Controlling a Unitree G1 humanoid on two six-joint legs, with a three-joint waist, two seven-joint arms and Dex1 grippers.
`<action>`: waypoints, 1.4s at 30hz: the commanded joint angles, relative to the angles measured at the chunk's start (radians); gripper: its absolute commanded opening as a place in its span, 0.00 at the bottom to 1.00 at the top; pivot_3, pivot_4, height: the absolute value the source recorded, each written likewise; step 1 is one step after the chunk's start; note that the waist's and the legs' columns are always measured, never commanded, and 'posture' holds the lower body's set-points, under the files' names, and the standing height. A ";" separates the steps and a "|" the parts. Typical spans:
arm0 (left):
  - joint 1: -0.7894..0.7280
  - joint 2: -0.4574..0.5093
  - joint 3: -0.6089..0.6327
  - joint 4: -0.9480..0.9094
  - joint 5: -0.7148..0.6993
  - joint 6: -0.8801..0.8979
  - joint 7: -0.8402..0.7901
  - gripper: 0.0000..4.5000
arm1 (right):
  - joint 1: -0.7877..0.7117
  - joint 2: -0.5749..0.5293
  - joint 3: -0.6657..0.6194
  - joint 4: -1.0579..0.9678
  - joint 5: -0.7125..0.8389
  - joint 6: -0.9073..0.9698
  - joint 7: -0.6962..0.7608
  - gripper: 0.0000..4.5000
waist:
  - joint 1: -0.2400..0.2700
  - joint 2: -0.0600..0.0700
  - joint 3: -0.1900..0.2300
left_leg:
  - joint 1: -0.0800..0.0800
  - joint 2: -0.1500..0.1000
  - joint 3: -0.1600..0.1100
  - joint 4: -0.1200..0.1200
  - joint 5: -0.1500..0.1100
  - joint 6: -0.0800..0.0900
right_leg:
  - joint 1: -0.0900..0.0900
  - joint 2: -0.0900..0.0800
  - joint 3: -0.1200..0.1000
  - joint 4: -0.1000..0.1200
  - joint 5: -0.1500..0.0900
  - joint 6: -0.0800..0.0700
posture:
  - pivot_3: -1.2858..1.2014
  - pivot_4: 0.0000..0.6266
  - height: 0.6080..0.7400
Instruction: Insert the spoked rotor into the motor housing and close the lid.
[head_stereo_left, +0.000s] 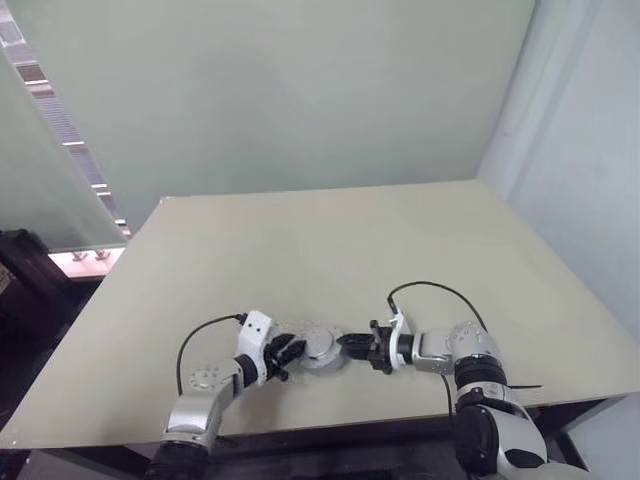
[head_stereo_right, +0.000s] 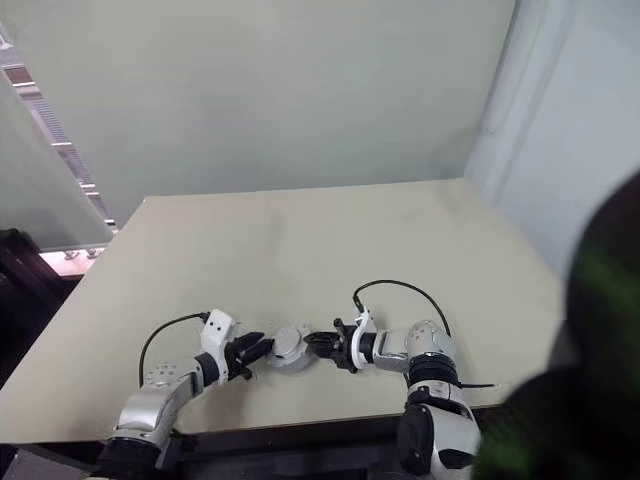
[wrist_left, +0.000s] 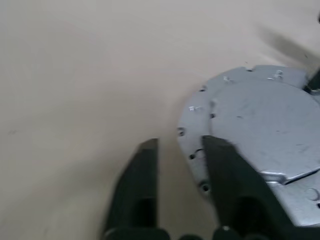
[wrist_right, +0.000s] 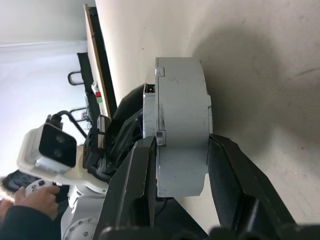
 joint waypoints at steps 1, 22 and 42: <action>-0.004 0.032 0.061 -0.069 -0.081 0.053 -0.032 0.65 | 0.006 0.017 0.023 -0.017 0.016 -0.006 -0.016 0.27 | -0.009 0.000 0.000 | -0.001 0.000 0.000 0.000 0.000 0.000 | -0.001 0.000 0.000 0.000 0.000 0.000 | 0.52 0.00 1.00; 0.096 -0.092 0.480 -0.274 -0.737 0.630 0.230 1.00 | 0.019 0.125 -0.100 -0.176 0.299 0.031 0.040 0.27 | -0.008 -0.004 0.004 | -0.008 -0.001 -0.001 0.002 0.000 0.000 | -0.007 -0.001 0.000 0.000 0.000 0.000 | 0.52 0.00 1.00; 0.107 -0.226 0.468 -0.289 -1.072 0.667 0.337 1.00 | 0.005 0.156 0.002 -0.286 0.396 0.013 -0.049 0.27 | -0.009 -0.004 0.004 | -0.009 -0.001 0.000 0.002 0.000 0.000 | -0.009 -0.001 0.001 0.000 0.001 -0.001 | 0.52 0.00 1.00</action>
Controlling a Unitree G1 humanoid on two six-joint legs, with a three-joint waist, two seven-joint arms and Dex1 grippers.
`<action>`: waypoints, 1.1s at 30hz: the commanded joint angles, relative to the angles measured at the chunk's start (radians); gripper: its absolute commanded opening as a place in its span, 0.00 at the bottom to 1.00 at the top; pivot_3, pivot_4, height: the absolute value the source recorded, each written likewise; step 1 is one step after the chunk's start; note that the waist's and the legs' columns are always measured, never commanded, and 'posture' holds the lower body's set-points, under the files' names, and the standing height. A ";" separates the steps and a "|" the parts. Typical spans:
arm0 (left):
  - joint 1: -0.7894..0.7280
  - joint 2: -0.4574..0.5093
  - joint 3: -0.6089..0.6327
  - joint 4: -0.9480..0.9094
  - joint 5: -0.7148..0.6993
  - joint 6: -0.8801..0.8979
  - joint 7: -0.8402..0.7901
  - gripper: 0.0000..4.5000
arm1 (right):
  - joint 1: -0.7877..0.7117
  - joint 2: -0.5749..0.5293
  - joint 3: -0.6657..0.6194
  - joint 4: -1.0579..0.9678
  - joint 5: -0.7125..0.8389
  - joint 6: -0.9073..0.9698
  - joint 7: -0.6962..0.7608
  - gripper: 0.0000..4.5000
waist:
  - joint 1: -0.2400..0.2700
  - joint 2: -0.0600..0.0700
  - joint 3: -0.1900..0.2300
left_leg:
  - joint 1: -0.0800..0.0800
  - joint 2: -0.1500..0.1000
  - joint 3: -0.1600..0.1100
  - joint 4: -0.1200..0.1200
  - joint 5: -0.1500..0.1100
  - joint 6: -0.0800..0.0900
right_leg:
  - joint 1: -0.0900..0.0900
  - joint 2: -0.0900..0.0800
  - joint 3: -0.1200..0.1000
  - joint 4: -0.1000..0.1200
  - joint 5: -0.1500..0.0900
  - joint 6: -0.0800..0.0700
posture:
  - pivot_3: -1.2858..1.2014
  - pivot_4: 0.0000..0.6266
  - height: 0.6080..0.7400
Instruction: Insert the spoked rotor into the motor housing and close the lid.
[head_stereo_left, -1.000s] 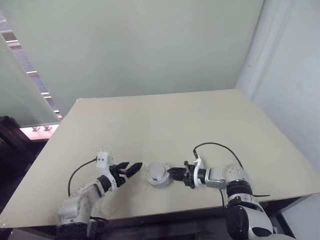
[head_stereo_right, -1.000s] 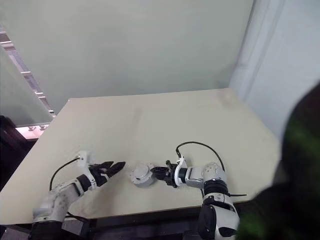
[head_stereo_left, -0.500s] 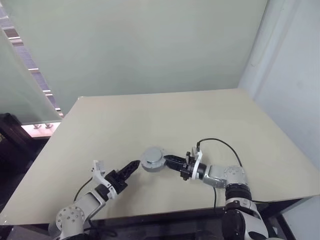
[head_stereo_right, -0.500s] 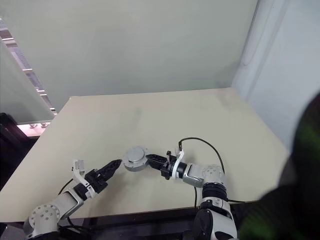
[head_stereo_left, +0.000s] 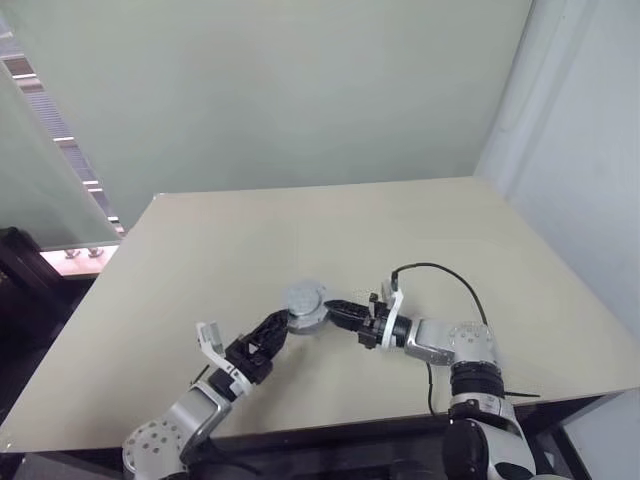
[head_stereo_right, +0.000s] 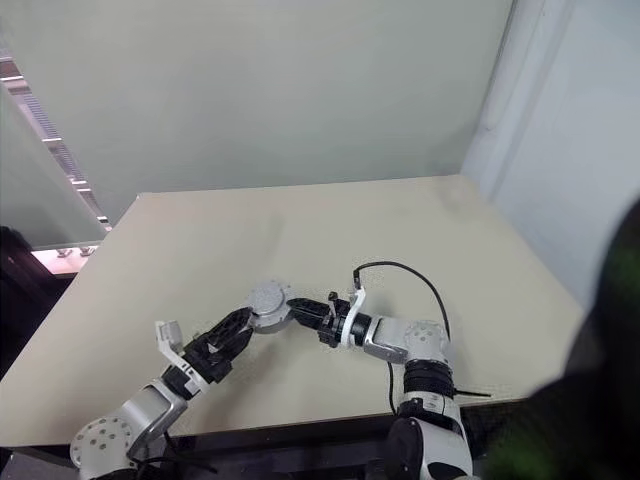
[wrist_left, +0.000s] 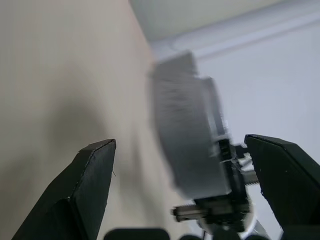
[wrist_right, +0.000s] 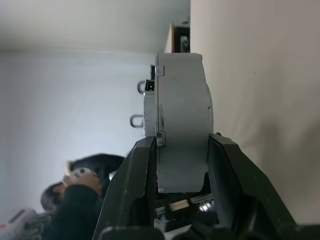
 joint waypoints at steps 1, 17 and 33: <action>-0.010 0.000 -0.012 -0.039 -0.049 -0.015 0.000 1.00 | -0.050 0.073 0.004 -0.037 0.070 -0.005 0.008 0.27 | 0.000 0.000 0.000 | 0.000 0.000 0.000 0.000 0.000 0.000 | 0.000 0.000 0.000 0.000 0.000 0.000 | 0.52 0.00 1.00; -0.080 -0.013 -0.046 0.081 -0.046 -0.072 0.001 0.92 | -0.018 0.077 0.033 -0.051 0.105 0.013 -0.029 0.27 | 0.000 0.000 0.000 | 0.000 0.000 0.000 0.001 0.000 0.000 | 0.000 0.000 0.000 0.000 0.000 0.000 | 0.52 0.00 1.00; -0.077 -0.021 -0.031 0.167 -0.070 -0.125 -0.034 0.49 | 0.036 0.057 0.149 -0.125 0.048 -0.175 0.021 0.27 | 0.000 0.000 0.000 | 0.000 0.000 0.000 0.002 0.000 0.000 | 0.000 0.000 0.000 0.000 0.000 -0.001 | 0.52 0.00 1.00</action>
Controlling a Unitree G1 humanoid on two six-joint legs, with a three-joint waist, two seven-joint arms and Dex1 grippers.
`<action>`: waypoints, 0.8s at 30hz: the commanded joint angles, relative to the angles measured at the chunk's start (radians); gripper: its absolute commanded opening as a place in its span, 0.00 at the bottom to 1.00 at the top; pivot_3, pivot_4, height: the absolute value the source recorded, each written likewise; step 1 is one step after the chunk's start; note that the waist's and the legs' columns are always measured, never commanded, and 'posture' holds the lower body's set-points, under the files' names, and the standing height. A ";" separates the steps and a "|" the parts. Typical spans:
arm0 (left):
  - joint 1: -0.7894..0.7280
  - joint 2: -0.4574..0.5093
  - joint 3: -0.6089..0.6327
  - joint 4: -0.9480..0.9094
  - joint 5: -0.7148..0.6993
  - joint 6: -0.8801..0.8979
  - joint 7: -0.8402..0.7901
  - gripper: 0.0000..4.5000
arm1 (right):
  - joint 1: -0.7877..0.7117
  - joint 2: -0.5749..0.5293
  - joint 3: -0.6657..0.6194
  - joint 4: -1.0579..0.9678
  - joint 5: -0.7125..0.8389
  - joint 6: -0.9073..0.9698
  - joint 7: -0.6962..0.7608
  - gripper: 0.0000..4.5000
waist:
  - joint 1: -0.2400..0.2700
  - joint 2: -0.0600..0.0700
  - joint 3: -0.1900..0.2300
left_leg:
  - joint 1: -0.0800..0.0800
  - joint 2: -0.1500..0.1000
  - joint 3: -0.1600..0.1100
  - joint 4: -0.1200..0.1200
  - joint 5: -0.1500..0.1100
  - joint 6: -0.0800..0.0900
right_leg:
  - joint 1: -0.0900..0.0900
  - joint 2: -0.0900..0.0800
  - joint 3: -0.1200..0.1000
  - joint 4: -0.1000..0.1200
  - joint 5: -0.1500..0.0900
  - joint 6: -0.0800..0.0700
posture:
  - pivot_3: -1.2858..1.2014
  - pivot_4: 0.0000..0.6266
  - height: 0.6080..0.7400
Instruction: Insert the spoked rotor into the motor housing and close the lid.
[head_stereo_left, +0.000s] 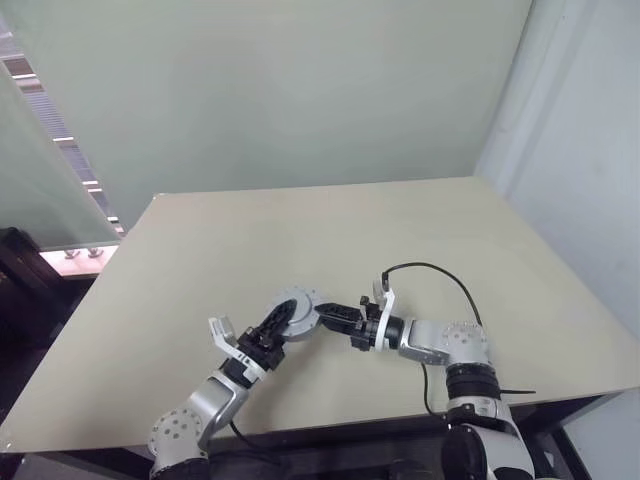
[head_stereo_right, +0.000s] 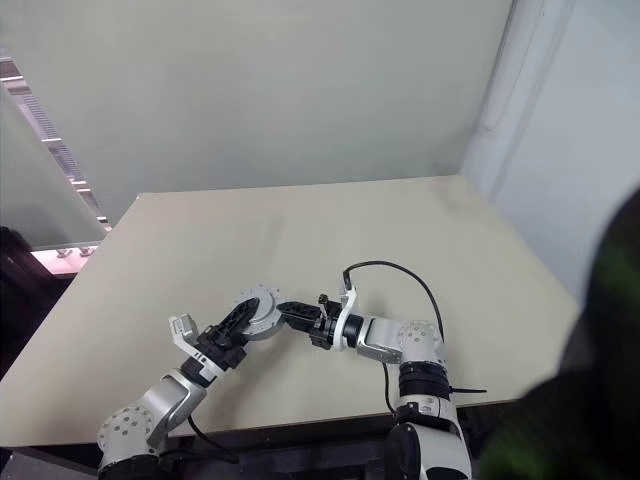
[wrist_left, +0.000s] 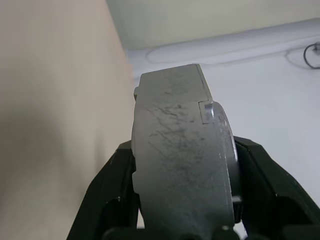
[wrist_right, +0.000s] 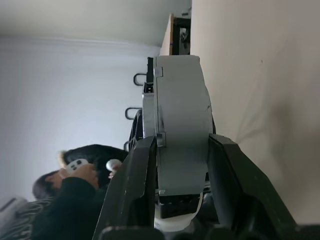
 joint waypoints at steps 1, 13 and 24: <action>-0.008 0.007 0.004 0.008 0.012 -0.024 -0.011 0.48 | 0.000 0.048 0.045 -0.077 -0.014 -0.113 0.038 0.27 | -0.001 0.000 0.000 | 0.000 0.000 0.000 0.000 0.000 0.000 | 0.000 0.000 0.000 0.000 0.000 0.000 | 0.52 0.00 1.00; -0.043 0.014 0.038 0.054 0.037 -0.114 -0.034 0.45 | 0.041 0.005 0.142 -0.144 -0.074 -0.268 0.100 1.00 | -0.003 0.000 0.000 | 0.000 0.000 0.000 0.000 0.000 0.000 | 0.000 0.000 0.000 0.000 0.000 -0.001 | 0.52 0.00 1.00; -0.139 0.103 0.150 0.108 0.232 -0.440 0.067 0.45 | 0.146 -0.184 0.499 -0.320 -0.456 -0.696 0.247 1.00 | 0.002 -0.002 0.000 | 0.000 0.002 -0.001 0.000 0.001 -0.002 | -0.001 0.001 0.000 0.000 0.001 -0.002 | 0.52 0.00 1.00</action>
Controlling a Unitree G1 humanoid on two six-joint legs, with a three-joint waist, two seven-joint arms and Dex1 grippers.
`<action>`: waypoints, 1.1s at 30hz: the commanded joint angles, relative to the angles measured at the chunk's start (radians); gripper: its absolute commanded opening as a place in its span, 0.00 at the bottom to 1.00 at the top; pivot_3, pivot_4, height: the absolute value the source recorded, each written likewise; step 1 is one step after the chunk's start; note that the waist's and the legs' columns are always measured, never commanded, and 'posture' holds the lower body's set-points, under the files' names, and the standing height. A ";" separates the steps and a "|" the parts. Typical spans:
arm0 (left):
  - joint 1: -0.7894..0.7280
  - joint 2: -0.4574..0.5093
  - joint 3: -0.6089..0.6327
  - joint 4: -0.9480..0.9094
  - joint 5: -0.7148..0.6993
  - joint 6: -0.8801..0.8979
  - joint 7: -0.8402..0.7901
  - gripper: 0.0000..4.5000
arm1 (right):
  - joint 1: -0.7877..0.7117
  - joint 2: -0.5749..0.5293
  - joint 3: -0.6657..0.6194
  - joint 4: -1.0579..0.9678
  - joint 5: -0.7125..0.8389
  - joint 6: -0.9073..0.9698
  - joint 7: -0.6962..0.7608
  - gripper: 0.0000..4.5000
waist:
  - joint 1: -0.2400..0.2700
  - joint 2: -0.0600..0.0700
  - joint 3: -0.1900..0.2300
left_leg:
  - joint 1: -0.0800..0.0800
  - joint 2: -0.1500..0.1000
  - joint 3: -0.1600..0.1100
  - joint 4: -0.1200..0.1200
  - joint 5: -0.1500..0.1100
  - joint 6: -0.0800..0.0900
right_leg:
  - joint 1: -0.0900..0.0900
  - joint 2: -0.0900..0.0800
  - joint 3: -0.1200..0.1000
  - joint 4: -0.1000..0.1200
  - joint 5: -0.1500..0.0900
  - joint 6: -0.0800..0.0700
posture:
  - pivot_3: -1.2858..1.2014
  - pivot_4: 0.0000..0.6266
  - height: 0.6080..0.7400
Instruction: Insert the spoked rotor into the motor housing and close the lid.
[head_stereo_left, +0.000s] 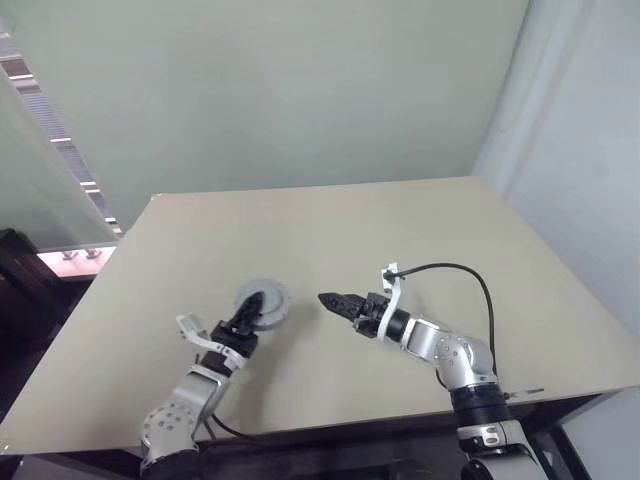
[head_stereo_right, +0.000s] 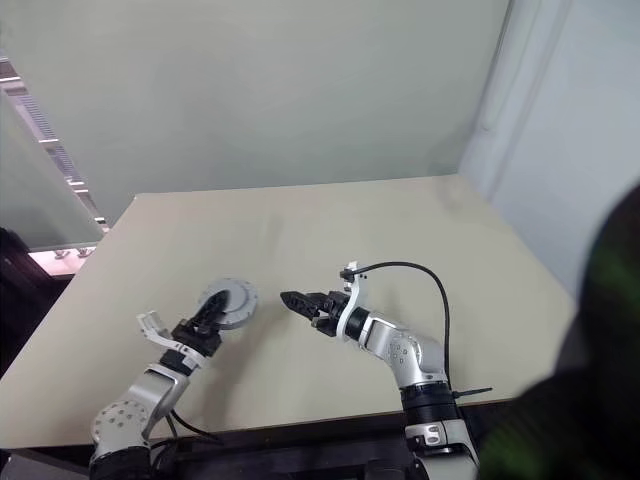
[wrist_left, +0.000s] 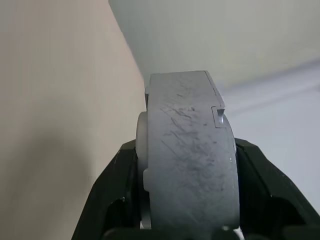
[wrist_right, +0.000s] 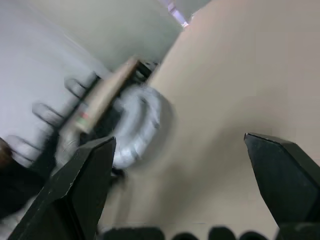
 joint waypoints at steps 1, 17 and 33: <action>-0.072 0.053 0.069 0.025 0.088 -0.155 0.051 0.45 | 0.009 -0.028 0.091 -0.079 -0.112 -0.151 0.030 1.00 | 0.000 -0.002 0.000 | 0.000 0.000 0.000 0.000 0.001 -0.001 | 0.000 0.000 -0.001 0.000 0.000 0.000 | 0.52 0.00 1.00; -0.131 0.092 0.037 0.123 0.383 -0.299 0.167 0.45 | 0.062 -0.100 0.286 -0.074 -0.353 -0.486 0.130 1.00 | 0.022 -0.018 0.000 | -0.002 -0.002 -0.001 0.004 0.002 -0.004 | 0.001 -0.001 -0.001 -0.001 0.002 -0.002 | 0.52 0.00 1.00; -0.099 0.089 0.027 0.098 0.561 -0.378 0.316 0.99 | 0.050 -0.087 0.286 -0.045 -0.390 -0.480 0.132 1.00 | 0.023 -0.019 0.000 | -0.001 -0.002 -0.001 0.005 0.002 -0.003 | 0.002 -0.001 -0.002 0.001 0.004 -0.003 | 0.52 0.00 1.00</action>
